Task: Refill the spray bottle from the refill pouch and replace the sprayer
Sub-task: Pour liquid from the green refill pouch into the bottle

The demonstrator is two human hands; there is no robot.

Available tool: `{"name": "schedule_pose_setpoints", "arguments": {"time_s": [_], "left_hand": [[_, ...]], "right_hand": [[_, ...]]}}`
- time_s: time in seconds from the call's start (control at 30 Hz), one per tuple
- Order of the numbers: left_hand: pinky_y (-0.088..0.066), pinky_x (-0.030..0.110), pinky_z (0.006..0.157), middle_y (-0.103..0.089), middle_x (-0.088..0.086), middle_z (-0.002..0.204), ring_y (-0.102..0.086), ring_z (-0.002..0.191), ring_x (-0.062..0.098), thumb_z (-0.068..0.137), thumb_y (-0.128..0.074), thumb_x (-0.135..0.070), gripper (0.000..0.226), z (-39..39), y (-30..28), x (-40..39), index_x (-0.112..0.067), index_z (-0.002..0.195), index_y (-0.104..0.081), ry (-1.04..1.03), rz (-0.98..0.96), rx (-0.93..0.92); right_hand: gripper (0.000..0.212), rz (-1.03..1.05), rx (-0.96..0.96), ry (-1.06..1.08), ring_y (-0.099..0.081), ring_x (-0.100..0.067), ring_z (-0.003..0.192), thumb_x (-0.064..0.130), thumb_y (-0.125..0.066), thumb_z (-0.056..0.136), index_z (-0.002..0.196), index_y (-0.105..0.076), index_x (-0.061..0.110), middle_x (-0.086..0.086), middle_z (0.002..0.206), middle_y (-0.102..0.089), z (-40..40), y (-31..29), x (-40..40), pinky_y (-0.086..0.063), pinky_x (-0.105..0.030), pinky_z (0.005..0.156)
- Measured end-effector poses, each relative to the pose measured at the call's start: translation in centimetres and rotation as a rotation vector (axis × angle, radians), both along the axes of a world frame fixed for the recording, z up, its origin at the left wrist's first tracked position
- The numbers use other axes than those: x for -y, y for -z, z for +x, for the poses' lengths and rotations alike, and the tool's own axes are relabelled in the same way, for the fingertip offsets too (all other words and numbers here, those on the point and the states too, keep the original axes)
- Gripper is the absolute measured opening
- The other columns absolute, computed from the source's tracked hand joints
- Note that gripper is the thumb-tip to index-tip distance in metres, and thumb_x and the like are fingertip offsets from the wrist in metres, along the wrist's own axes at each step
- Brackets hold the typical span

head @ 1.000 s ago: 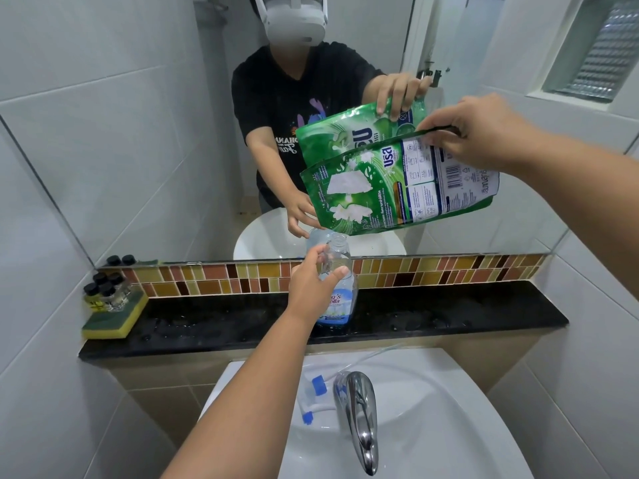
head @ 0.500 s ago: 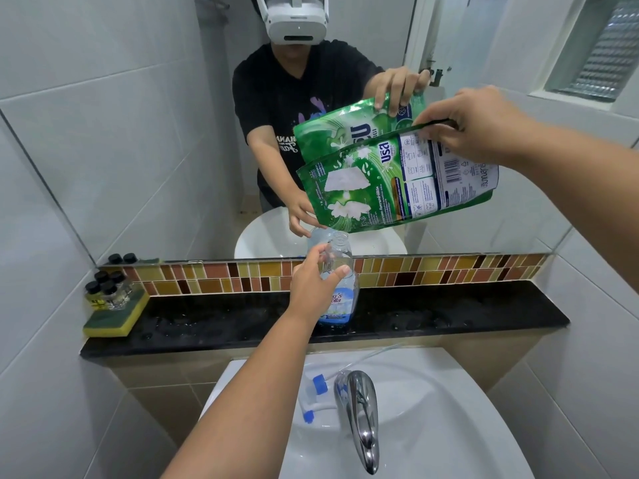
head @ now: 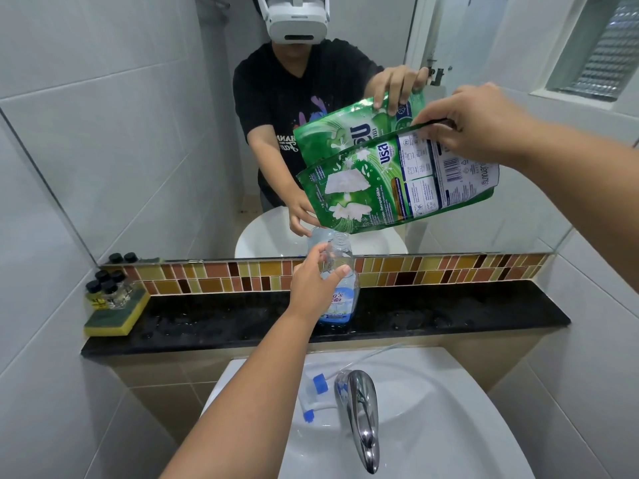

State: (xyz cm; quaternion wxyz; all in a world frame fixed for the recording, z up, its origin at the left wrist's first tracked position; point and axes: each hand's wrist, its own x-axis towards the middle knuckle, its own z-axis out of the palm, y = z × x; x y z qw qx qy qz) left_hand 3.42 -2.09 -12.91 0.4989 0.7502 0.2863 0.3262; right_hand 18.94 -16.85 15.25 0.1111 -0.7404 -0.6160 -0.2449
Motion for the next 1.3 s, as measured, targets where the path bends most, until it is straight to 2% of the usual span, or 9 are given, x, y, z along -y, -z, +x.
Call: {"name": "schedule_pose_setpoints", "arguments": {"time_s": [0.3, 0.47, 0.6, 0.77, 0.87, 0.93, 1.1, 1.3], "left_hand": [[-0.045, 0.031, 0.093, -0.056, -0.008, 0.130, -0.046, 0.119, 0.006, 0.084, -0.070, -0.044, 0.051, 0.00, 0.25, -0.20, -0.037, 0.129, -0.046, 0.001, 0.005, 0.002], [-0.048, 0.036, 0.094, -0.056, -0.008, 0.130, -0.046, 0.120, 0.007, 0.084, -0.070, -0.044, 0.051, 0.08, 0.26, -0.23, -0.038, 0.129, -0.046, 0.003, 0.000, -0.003], [-0.043, 0.027, 0.090, -0.057, -0.009, 0.129, -0.046, 0.118, 0.004, 0.084, -0.070, -0.044, 0.051, -0.01, 0.21, -0.18, -0.037, 0.129, -0.047, -0.004, 0.016, 0.001], [-0.049, 0.033, 0.093, -0.057, -0.007, 0.130, -0.048, 0.120, 0.008, 0.085, -0.070, -0.042, 0.052, -0.04, 0.04, -0.05, -0.035, 0.131, -0.046, 0.000, -0.012, 0.000], [-0.045, 0.019, 0.081, -0.057, -0.007, 0.130, -0.047, 0.116, 0.004, 0.085, -0.070, -0.041, 0.052, -0.13, -0.07, 0.05, -0.034, 0.131, -0.047, 0.008, -0.011, 0.005], [-0.041, 0.015, 0.077, -0.056, -0.007, 0.131, -0.046, 0.115, 0.003, 0.085, -0.070, -0.041, 0.053, -0.15, -0.15, 0.09, -0.034, 0.132, -0.046, 0.009, -0.024, 0.007], [-0.046, 0.024, 0.085, -0.056, -0.007, 0.131, -0.048, 0.117, 0.006, 0.085, -0.070, -0.042, 0.053, -0.05, -0.07, 0.02, -0.035, 0.131, -0.046, 0.001, -0.039, -0.001], [-0.052, 0.037, 0.091, -0.057, -0.007, 0.130, -0.051, 0.117, 0.010, 0.085, -0.070, -0.042, 0.052, 0.03, -0.03, -0.03, -0.036, 0.130, -0.046, -0.005, -0.044, -0.009]], "right_hand": [[0.022, 0.002, 0.012, 0.010, -0.043, -0.022, 0.074, 0.026, -0.058, 0.093, 0.112, -0.069, 0.022, 0.003, 0.078, -0.050, -0.17, 0.09, -0.38, -0.031, -0.037, 0.077], [0.021, 0.006, 0.012, 0.007, -0.043, -0.023, 0.074, 0.025, -0.058, 0.093, 0.111, -0.069, 0.021, 0.003, 0.077, -0.050, -0.10, 0.09, -0.30, -0.030, -0.037, 0.075], [0.022, 0.013, 0.013, 0.011, -0.042, -0.023, 0.074, 0.025, -0.057, 0.093, 0.111, -0.069, 0.021, 0.002, 0.076, -0.050, 0.01, 0.14, -0.22, -0.030, -0.036, 0.076], [0.021, 0.018, -0.005, 0.010, -0.042, -0.023, 0.073, 0.024, -0.057, 0.093, 0.110, -0.070, 0.020, 0.002, 0.075, -0.049, 0.03, 0.18, 0.03, -0.030, -0.037, 0.077], [0.021, 0.029, -0.009, 0.010, -0.041, -0.023, 0.072, 0.024, -0.057, 0.094, 0.110, -0.070, 0.020, 0.002, 0.074, -0.049, 0.06, 0.17, 0.24, -0.030, -0.036, 0.076], [0.021, 0.030, -0.010, 0.012, -0.041, -0.023, 0.073, 0.025, -0.057, 0.094, 0.110, -0.070, 0.020, 0.001, 0.074, -0.049, 0.14, 0.15, 0.35, -0.031, -0.036, 0.075], [0.021, 0.032, -0.030, 0.004, -0.041, -0.021, 0.073, 0.025, -0.058, 0.093, 0.109, -0.070, 0.020, 0.014, 0.067, -0.042, 0.49, 0.14, 0.50, -0.031, -0.037, 0.076], [0.020, 0.032, -0.029, -0.005, -0.042, -0.022, 0.072, 0.026, -0.058, 0.093, 0.108, -0.070, 0.021, 0.017, 0.067, -0.041, 0.70, 0.12, 0.56, -0.033, -0.037, 0.076]]}}
